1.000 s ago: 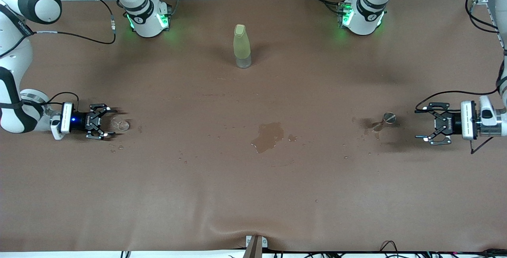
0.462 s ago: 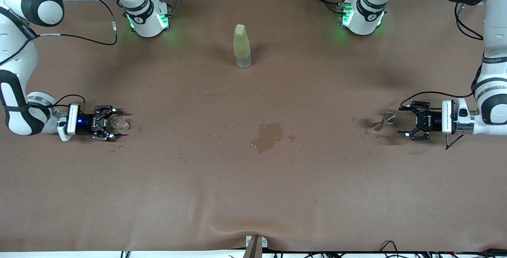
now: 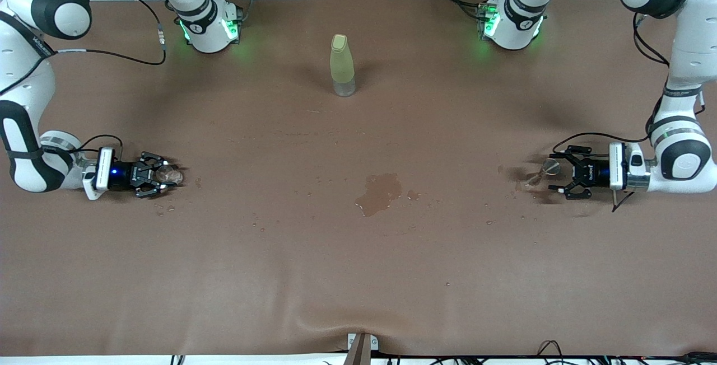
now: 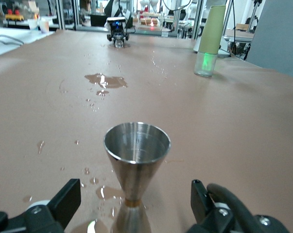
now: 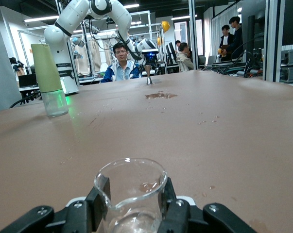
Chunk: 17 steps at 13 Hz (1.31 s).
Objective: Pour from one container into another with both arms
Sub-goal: 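Lift the glass and jigger and bring them together with both grippers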
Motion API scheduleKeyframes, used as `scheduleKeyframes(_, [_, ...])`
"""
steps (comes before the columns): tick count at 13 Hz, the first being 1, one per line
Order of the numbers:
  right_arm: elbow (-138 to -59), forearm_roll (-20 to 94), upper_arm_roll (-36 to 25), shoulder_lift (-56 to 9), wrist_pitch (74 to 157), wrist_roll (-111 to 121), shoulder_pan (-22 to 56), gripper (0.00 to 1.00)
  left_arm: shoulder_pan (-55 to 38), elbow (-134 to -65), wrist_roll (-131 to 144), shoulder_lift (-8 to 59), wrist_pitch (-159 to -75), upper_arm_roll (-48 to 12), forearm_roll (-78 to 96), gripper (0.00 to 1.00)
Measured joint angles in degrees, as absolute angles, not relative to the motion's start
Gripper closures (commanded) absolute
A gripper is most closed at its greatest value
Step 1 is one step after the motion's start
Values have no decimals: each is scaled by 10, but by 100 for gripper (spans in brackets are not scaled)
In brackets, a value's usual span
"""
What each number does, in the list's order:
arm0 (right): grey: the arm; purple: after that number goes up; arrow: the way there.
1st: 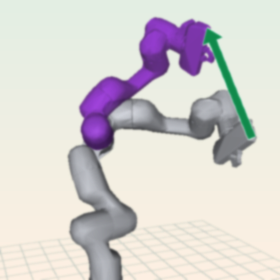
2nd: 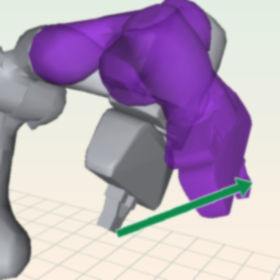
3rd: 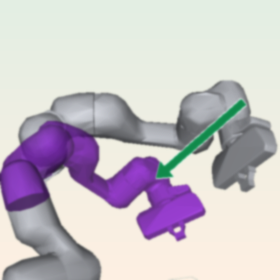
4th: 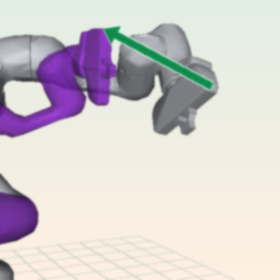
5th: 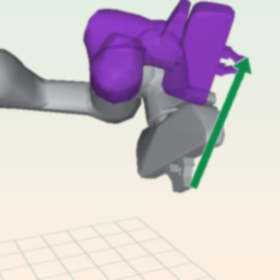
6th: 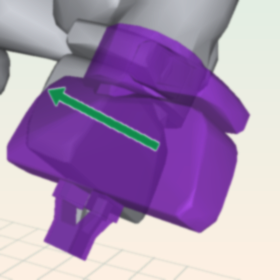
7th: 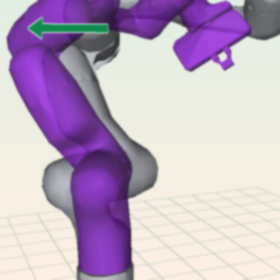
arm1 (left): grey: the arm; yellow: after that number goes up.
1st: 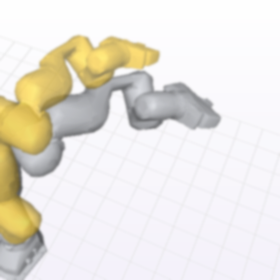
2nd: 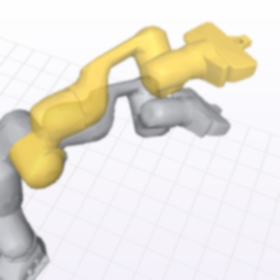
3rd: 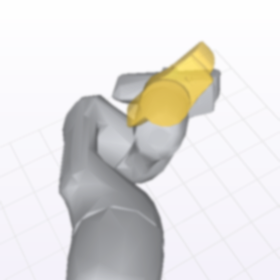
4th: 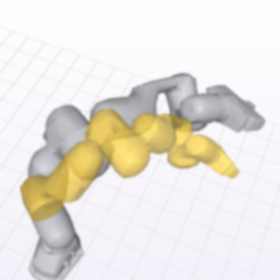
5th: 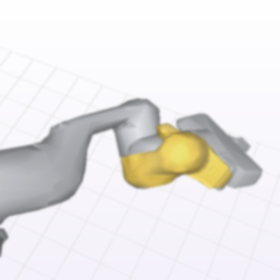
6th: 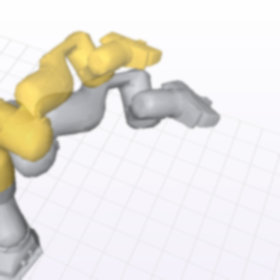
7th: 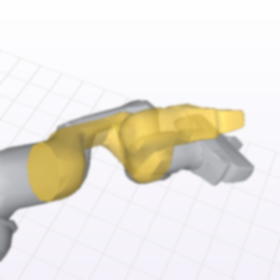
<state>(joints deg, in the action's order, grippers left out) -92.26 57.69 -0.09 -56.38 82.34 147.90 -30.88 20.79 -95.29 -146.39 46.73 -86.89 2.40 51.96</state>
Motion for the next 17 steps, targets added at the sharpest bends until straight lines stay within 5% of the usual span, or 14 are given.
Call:
scheduleKeyframes(3, [-921,578,2,-564,824,1479,-309,86,207,-953,-1472,477,-869,20,525,5])
scheduleKeyframes(8, [-875,584,63,-535,823,1353,-296,86,207,-953,-1474,486,-869,20,530,30])
scheduleKeyframes(12, [-862,585,132,-485,865,1255,-279,88,207,-953,-1474,486,-869,19,530,58])
scheduleKeyframes(16, [-865,607,212,-478,938,1208,-274,87,207,-952,-1474,486,-869,19,530,100])
scheduleKeyframes(17, [-867,608,235,-478,966,1193,-274,87,207,-950,-1474,486,-869,19,531,100])
